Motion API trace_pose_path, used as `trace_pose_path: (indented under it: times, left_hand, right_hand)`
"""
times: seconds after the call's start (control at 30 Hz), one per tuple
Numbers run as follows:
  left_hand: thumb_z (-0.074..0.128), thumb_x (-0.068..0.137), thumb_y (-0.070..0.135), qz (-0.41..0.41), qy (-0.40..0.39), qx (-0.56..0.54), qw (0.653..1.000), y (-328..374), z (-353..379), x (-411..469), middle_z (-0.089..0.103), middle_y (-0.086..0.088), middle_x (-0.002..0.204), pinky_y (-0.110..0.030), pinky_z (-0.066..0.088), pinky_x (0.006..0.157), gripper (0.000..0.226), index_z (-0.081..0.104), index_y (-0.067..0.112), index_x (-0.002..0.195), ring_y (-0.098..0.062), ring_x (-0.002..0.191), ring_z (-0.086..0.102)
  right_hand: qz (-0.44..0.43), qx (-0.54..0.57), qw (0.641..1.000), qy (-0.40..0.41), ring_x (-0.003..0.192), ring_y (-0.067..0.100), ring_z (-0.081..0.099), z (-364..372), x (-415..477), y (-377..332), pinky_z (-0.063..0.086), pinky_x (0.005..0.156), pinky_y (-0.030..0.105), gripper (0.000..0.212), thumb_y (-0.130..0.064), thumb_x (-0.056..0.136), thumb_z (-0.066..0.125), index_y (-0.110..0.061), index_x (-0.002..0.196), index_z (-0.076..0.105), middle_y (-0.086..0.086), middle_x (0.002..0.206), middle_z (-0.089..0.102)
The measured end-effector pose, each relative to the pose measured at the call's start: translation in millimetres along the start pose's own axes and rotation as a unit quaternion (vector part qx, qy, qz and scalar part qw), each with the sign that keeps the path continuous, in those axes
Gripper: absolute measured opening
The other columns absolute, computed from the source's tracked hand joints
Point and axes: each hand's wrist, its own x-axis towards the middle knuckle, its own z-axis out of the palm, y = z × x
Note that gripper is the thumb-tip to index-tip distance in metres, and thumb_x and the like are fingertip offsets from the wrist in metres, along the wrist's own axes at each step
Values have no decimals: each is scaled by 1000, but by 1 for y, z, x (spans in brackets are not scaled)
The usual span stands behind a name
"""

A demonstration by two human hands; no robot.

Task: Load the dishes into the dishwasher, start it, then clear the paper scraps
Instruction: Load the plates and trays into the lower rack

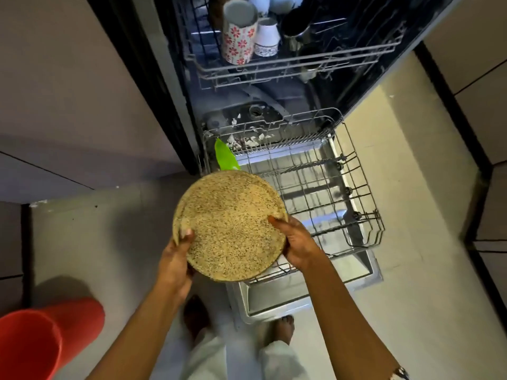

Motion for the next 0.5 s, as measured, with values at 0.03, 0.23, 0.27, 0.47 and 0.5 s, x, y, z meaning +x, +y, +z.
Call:
trace_pose_path:
  times: [0.03, 0.23, 0.27, 0.47, 0.5]
  left_hand:
    - [55, 94, 23, 22, 4, 40, 999, -12, 9, -3, 67, 3, 102, -34, 50, 78, 16, 59, 25, 109, -18, 98, 62]
    - [62, 89, 27, 112, -12, 253, 961, -89, 44, 2, 50, -8, 135, -23, 38, 100, 46, 47, 18, 132, -21, 124, 48]
    - [65, 82, 39, 114, -19, 279, 953, -102, 44, 9, 47, -12, 140, -33, 37, 106, 57, 45, 21, 133, -26, 128, 46]
    - [51, 78, 36, 155, -28, 429, 889, -137, 65, 15, 28, -19, 151, -33, 24, 111, 77, 28, 6, 146, -32, 140, 27]
    - [53, 81, 36, 160, -25, 441, 883, -141, 68, 17, 23, -18, 154, -36, 24, 112, 78, 24, 8, 148, -31, 141, 24]
  right_hand:
    - [-18, -3, 1000, 8, 96, 29, 65, -13, -8, -7, 53, 83, 45, 21, -2, 86, 59, -10, 105, 62, 10, 97, 70]
    - [-223, -81, 962, 132, 89, 15, 66, -90, -47, -44, 56, 74, 34, 21, -6, 90, 55, -21, 105, 59, -2, 97, 68]
    - [-248, -115, 949, 156, 92, 17, 65, -101, -48, -45, 55, 76, 34, 23, -8, 92, 54, -22, 109, 57, 0, 100, 67]
    - [-279, -430, 828, 228, 84, 28, 61, -127, -29, -19, 43, 71, 28, 37, -15, 99, 42, -7, 135, 41, 7, 92, 57]
    - [-280, -461, 811, 225, 82, 29, 62, -128, -24, -12, 44, 68, 28, 36, -15, 99, 41, -6, 134, 41, 10, 89, 59]
